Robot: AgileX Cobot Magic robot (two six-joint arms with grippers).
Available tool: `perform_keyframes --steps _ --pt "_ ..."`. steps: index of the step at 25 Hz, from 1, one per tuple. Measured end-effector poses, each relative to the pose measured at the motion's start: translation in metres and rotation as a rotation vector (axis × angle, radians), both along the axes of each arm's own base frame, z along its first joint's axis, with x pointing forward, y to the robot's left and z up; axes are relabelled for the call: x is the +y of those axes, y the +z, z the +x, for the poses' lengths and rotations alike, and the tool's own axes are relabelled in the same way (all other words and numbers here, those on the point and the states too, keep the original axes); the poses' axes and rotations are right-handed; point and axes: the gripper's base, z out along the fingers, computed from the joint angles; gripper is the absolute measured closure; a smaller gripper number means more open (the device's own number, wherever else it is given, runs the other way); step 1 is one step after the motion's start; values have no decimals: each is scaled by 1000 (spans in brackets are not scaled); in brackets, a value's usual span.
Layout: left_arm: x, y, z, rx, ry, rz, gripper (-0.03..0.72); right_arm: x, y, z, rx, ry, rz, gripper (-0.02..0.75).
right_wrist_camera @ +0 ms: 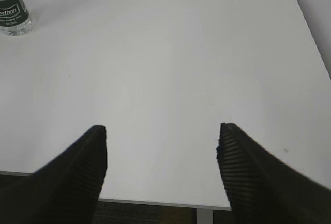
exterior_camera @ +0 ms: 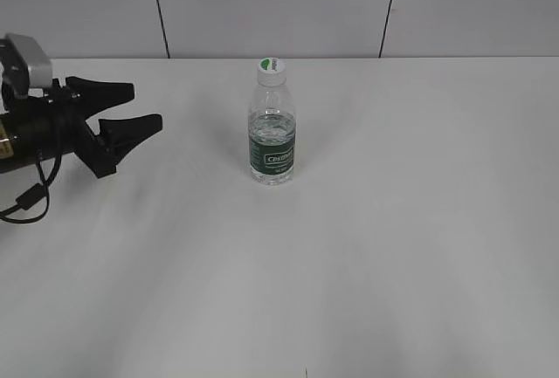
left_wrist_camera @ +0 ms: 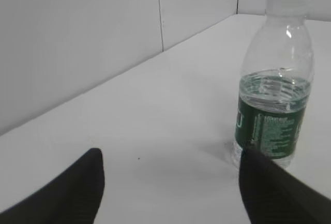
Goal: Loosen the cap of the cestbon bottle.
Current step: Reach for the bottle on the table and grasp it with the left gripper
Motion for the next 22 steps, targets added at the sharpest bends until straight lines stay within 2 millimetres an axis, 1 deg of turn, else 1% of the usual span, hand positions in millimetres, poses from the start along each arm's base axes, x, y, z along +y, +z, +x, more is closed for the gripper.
perform_keyframes --steps 3,8,11,13,17,22 --pt "-5 -7 -1 28 -13 -6 191 0 0 0 0 0 0 222" --pt "-20 -9 -4 48 -56 -15 191 0 0 0 0 0 0 222" --pt "-37 -9 -7 55 -105 -19 191 0 0 0 0 0 0 222" --pt "-52 -9 -11 57 -141 -23 191 0 0 0 0 0 0 222" --pt "-77 -10 -15 68 -165 -46 191 0 0 0 0 0 0 222" --pt "-97 -26 -20 124 -159 -71 190 0 0 0 0 0 0 222"
